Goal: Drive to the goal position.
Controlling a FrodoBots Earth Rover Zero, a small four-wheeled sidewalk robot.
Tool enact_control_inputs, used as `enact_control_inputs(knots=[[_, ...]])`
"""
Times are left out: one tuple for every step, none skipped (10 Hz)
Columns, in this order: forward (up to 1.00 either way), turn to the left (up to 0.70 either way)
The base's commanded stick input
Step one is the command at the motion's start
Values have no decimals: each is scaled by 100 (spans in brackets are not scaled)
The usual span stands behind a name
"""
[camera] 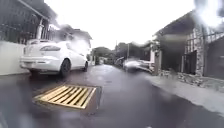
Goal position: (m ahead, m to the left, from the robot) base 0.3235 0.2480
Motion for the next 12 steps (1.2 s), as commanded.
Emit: enact_control_inputs(knots=[[70, 0], [70, 0], [70, 0], [70, 0], [70, 0], [70, 0], [70, 0], [70, 0], [70, 0], [70, 0], [70, 0], [70, 0]])
